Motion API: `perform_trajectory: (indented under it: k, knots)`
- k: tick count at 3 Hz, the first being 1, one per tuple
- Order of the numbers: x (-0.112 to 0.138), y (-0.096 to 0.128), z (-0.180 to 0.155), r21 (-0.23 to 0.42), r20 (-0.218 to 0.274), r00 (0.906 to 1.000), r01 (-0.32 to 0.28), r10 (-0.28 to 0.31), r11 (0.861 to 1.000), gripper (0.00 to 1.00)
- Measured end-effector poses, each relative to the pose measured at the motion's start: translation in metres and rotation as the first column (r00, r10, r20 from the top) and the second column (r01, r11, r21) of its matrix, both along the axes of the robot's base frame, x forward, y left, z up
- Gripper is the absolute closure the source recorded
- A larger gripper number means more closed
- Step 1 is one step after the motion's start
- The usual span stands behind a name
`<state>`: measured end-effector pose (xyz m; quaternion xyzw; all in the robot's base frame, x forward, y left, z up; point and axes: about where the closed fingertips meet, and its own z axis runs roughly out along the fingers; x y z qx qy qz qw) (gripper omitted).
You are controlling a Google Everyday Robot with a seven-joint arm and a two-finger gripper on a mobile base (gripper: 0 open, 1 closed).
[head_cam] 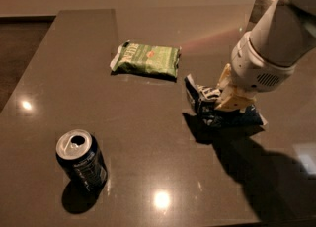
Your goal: Move blue chip bag near pepsi can
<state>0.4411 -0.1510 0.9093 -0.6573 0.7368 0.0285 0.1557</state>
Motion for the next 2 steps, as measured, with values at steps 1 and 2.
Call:
perform_trajectory:
  k: [1, 2]
  knots:
    - [-0.031, 0.033, -0.006, 0.058, -0.038, 0.9965, -0.072, 0.074, 0.996, 1.00]
    - [-0.054, 0.067, -0.003, 0.108, -0.046, 0.9865, -0.152, 0.157, 0.983, 1.00]
